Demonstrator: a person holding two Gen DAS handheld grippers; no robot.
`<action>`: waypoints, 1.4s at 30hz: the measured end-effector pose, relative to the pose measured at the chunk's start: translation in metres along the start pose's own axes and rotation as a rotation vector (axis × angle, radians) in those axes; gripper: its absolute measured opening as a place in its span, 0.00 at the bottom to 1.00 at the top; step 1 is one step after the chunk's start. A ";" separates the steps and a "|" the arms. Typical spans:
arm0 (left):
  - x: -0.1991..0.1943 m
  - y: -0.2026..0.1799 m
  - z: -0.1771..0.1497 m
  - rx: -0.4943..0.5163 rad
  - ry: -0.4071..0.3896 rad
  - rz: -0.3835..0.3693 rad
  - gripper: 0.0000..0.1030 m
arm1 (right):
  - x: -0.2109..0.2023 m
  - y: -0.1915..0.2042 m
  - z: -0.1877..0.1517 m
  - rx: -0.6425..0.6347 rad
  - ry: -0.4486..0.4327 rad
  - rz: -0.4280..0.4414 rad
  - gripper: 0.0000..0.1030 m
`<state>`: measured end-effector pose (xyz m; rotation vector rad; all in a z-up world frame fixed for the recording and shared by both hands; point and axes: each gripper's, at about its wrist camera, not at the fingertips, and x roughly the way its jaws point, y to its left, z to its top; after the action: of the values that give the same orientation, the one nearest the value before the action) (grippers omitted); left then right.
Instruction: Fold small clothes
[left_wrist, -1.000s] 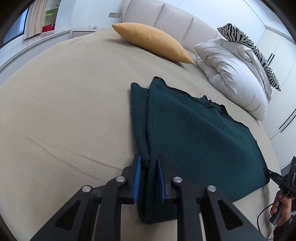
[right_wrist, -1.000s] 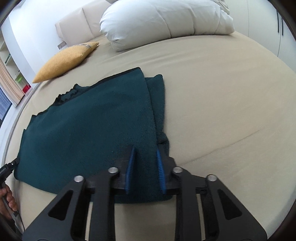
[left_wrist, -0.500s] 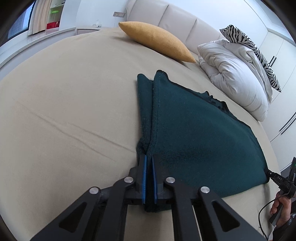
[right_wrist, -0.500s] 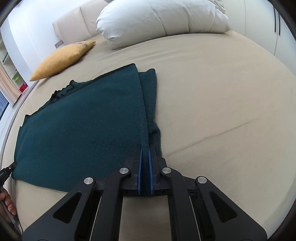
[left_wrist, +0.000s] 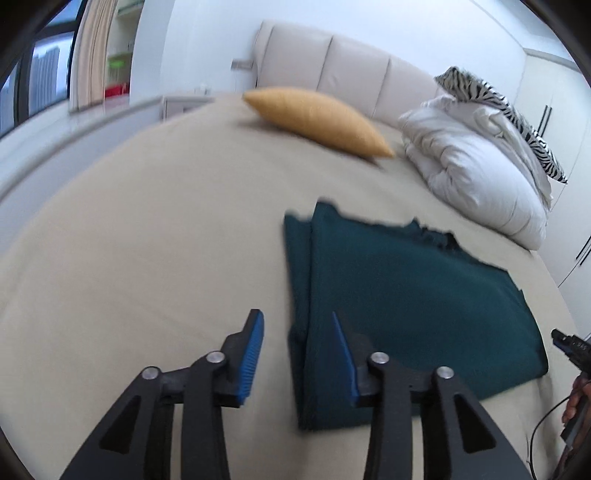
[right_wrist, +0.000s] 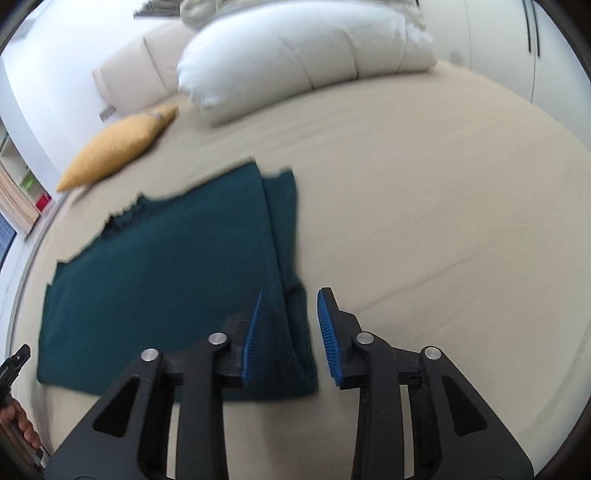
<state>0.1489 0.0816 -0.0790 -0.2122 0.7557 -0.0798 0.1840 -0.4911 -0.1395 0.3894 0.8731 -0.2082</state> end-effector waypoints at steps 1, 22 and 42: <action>0.000 -0.008 0.009 0.026 -0.023 -0.001 0.54 | -0.004 0.004 0.007 0.001 -0.025 0.019 0.38; 0.167 -0.040 0.058 -0.025 0.064 -0.178 0.60 | 0.195 0.010 0.085 0.456 0.076 0.527 0.00; 0.083 -0.052 -0.014 0.097 0.143 -0.079 0.71 | 0.104 0.181 -0.053 0.048 0.300 0.664 0.17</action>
<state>0.1999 0.0164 -0.1332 -0.1452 0.8836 -0.2074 0.2731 -0.3066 -0.2064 0.7449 0.9863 0.4539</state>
